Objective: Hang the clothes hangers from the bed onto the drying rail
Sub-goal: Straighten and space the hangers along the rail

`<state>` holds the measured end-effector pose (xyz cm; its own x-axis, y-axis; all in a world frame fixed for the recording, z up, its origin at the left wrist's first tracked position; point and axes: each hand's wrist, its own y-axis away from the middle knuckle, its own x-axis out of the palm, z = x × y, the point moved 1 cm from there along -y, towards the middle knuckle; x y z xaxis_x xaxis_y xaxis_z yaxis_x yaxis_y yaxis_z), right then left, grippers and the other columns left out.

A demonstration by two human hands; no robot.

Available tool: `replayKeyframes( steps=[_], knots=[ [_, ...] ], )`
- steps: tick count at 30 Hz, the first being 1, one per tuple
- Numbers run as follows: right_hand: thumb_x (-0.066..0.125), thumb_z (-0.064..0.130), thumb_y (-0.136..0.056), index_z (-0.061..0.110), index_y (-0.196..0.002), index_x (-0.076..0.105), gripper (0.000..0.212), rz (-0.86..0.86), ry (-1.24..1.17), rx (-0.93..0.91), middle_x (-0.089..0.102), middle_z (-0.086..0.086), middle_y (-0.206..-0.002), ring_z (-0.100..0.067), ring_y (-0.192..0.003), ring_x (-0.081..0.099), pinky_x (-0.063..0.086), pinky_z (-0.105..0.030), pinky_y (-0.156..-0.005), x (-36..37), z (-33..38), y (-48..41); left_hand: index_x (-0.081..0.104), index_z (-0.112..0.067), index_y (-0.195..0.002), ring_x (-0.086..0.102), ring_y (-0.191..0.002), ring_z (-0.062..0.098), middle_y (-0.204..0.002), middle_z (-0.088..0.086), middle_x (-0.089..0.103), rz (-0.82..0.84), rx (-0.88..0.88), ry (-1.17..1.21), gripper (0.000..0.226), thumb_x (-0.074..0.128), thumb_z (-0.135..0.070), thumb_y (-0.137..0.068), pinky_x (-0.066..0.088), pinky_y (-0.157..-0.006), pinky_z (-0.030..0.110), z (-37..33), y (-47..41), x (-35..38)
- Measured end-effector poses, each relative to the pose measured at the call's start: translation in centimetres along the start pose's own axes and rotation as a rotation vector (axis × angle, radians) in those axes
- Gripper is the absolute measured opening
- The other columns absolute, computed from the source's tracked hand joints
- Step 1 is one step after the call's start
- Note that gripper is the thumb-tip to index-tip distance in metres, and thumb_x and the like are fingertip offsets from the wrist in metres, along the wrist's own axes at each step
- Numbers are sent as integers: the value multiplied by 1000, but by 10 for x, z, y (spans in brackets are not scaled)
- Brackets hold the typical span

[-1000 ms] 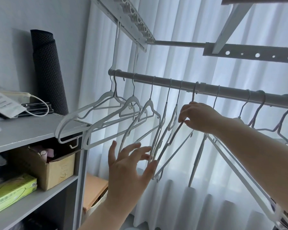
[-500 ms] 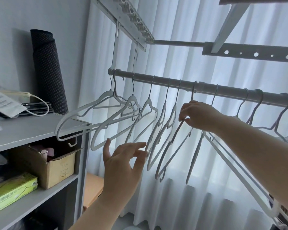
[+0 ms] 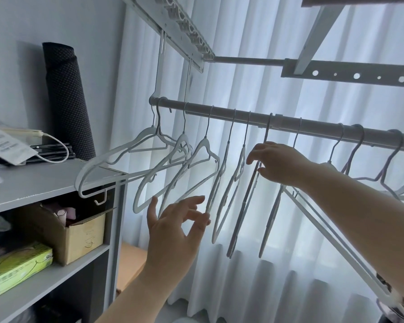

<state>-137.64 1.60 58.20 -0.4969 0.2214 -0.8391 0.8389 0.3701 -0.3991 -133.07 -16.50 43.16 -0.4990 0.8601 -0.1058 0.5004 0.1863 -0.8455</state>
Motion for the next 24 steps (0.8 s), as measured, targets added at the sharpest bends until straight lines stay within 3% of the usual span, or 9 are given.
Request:
replayKeyframes(
  steps=[2, 5, 8, 10, 16, 24],
  knots=[
    [43, 7, -91, 22, -120, 55, 35, 8, 2, -6, 51, 4, -130, -16, -124, 41, 37, -30, -97, 0, 0, 0, 48, -53, -84, 50, -98, -18, -68, -30, 59, -2, 11, -15, 15, 39, -58, -72, -8, -107, 6, -1, -1, 0],
    [44, 8, -92, 22, -117, 58, 32, 17, 2, -11, 51, 5, -129, -15, -124, 40, 35, -27, -96, 1, -2, 1, 43, -50, -105, 46, -91, -28, -69, -35, 55, -1, 39, -73, 32, 38, -57, -74, -11, -107, 3, 0, 0, 0],
    [44, 8, -91, 22, -114, 60, 31, 20, -11, -11, 51, 6, -128, -14, -124, 40, 35, -27, -95, 2, -3, 2, 52, -47, -93, 44, -81, -34, -69, -35, 54, -4, 49, -85, 23, 38, -53, -76, -11, -107, 3, 2, 1, 1],
    [44, 7, -91, 22, -113, 60, 31, 24, -16, -9, 51, 6, -129, -14, -124, 40, 34, -26, -96, 2, -3, 2, 52, -47, -94, 40, -86, -36, -69, -36, 53, -15, 57, -103, 22, 39, -51, -76, -8, -106, 4, 2, 1, 0],
    [44, 6, -91, 22, -113, 61, 32, 23, -27, -2, 51, 7, -129, -13, -125, 39, 34, -26, -95, 3, -5, 1, 50, -42, -95, 43, -88, -33, -59, -39, 52, -38, 46, -122, 20, 41, -47, -78, -6, -108, 5, 7, 0, 0],
    [44, 4, -90, 22, -111, 62, 33, 14, -47, 3, 53, 6, -127, -14, -124, 40, 36, -28, -97, 5, -7, 0, 54, -43, -95, 43, -88, -31, -70, -35, 53, -39, 61, -129, 24, 38, -49, -79, -1, -107, 10, 8, -1, -1]
  ],
)
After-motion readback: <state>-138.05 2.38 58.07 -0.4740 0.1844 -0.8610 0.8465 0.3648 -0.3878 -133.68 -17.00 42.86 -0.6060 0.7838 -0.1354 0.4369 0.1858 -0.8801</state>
